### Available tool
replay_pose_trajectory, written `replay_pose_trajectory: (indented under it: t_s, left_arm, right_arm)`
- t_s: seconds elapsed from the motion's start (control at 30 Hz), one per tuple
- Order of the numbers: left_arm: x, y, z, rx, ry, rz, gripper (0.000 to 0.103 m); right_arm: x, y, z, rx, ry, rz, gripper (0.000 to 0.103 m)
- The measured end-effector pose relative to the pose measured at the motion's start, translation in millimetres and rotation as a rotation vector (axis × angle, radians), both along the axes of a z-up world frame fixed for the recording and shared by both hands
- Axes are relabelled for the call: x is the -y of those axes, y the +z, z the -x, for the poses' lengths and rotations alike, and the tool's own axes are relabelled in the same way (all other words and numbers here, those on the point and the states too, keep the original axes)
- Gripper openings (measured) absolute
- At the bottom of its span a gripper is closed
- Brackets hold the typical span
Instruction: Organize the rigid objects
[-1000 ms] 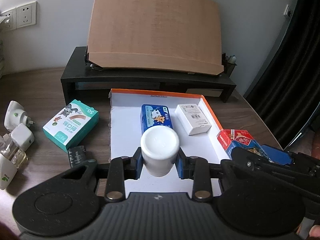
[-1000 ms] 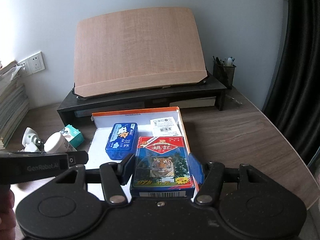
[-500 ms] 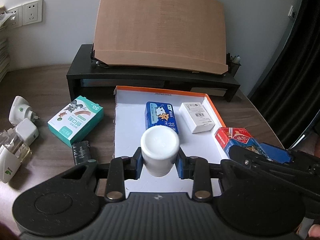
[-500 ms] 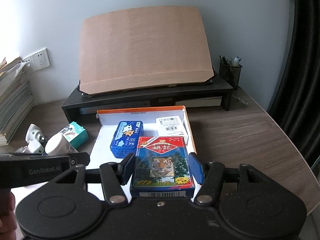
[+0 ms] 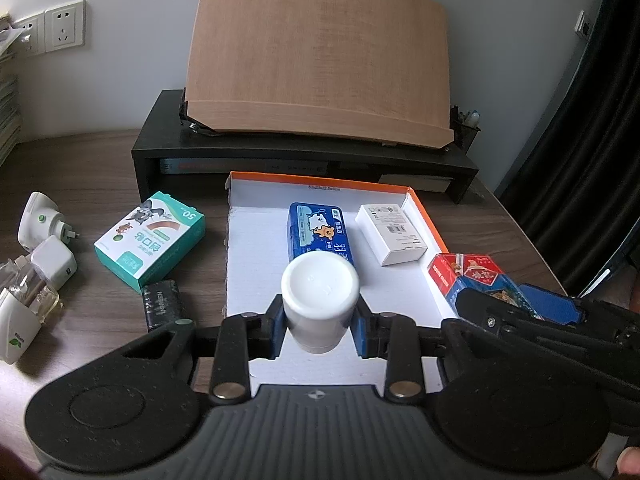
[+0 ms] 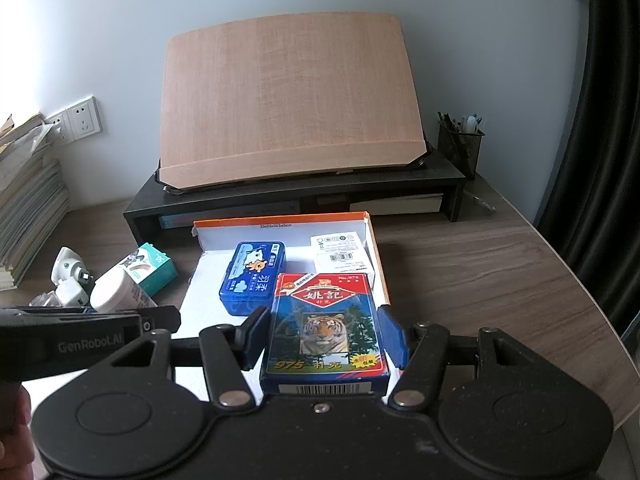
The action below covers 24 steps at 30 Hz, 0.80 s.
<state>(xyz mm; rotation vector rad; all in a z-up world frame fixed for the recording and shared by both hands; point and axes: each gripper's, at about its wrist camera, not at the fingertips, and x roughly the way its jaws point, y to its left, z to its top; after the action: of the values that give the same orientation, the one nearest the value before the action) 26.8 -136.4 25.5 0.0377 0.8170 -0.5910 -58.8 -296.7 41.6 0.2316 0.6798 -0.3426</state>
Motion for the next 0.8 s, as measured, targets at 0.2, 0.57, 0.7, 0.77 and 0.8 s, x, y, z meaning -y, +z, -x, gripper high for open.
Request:
replay_pose_trajectory:
  t_s: [0.2,0.57,0.7,0.77,0.8]
  left_arm:
    - [0.5,0.1,0.9,0.001,0.001,0.0,0.033]
    - [0.6,1.1,2.2,-0.001,0.0,-0.005,0.033]
    - [0.8,1.3,2.6,0.002,-0.002,-0.007,0.033]
    - [1.2,1.1,3.3,0.003,0.001,-0.008,0.033]
    - [1.1,1.1,3.2,0.003,0.0,-0.008,0.033]
  right_arm:
    - [0.2,-0.7,0.9,0.0,-0.001,-0.001,0.071]
    - [0.2,-0.8,1.6,-0.001,-0.002,-0.001,0.071]
    - [0.4,-0.2,1.5,-0.001,-0.002,-0.003,0.071]
    - [0.3,-0.2,1.5,-0.001,-0.005,-0.004,0.071]
    - [0.3,-0.2,1.6,-0.002,-0.004,-0.004,0.071]
